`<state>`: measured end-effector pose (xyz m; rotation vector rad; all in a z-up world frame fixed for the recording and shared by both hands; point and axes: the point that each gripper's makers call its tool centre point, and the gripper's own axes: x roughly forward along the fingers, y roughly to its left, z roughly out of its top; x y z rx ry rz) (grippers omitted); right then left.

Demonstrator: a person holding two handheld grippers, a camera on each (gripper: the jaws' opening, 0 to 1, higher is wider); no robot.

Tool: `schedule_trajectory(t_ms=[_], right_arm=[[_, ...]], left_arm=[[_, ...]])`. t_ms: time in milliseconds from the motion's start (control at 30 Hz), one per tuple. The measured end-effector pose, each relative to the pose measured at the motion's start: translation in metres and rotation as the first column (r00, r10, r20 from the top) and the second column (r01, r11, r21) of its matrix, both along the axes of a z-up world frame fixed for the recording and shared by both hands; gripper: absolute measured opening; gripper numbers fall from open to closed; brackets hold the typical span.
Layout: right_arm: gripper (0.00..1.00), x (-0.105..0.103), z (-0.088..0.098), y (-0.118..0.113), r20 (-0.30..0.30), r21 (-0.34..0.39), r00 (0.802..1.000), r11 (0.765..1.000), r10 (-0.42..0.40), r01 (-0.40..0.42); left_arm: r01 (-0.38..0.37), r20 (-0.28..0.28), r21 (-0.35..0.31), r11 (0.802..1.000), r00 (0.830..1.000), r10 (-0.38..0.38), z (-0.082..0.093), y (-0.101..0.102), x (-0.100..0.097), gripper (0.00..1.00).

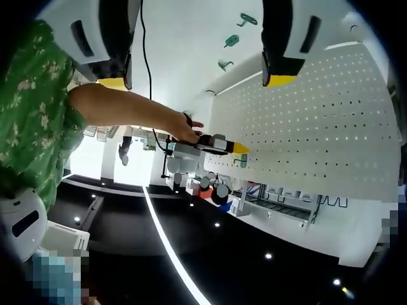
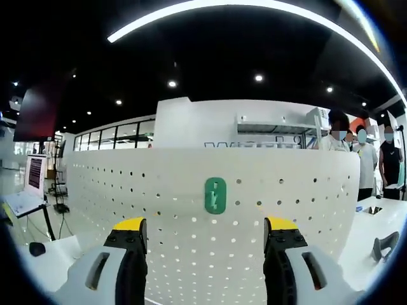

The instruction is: Insert the hook assembly into the mounting plate slot until the hook locks in place.

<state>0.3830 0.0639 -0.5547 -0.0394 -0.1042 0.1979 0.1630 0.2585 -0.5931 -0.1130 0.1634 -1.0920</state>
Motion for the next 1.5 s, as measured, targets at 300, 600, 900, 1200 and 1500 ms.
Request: schedule_trajectory(t_ms=[300,600,900,1200,1500], right_arm=[[0.77,-0.013,-0.001,-0.002,-0.007,-0.011,1.0,1.0,0.021,-0.021],[0.76,-0.029,-0.001,-0.009,-0.009,0.001,0.999,0.999,0.039,-0.039],[0.75,-0.059,-0.006,0.002,-0.016,-0.008,0.997,0.997,0.072,-0.072],[0.74,-0.094,-0.01,0.012,-0.032,-0.006,0.993,0.993,0.115,-0.115],[0.73,-0.134,-0.018,0.025,-0.058,-0.013,0.986,0.987,0.159,-0.16]], left_arm=[[0.004,0.001,0.004,1.0,1.0,-0.004,0.001,-0.002,-0.001,0.86],[0.009,0.0,0.008,1.0,1.0,-0.009,0.0,-0.004,-0.003,0.86],[0.005,0.0,0.014,1.0,1.0,-0.005,-0.002,-0.003,-0.005,0.86],[-0.004,-0.001,0.027,1.0,1.0,0.004,-0.006,-0.001,-0.01,0.86],[-0.012,-0.002,0.035,0.999,1.0,0.012,-0.009,0.0,-0.018,0.86]])
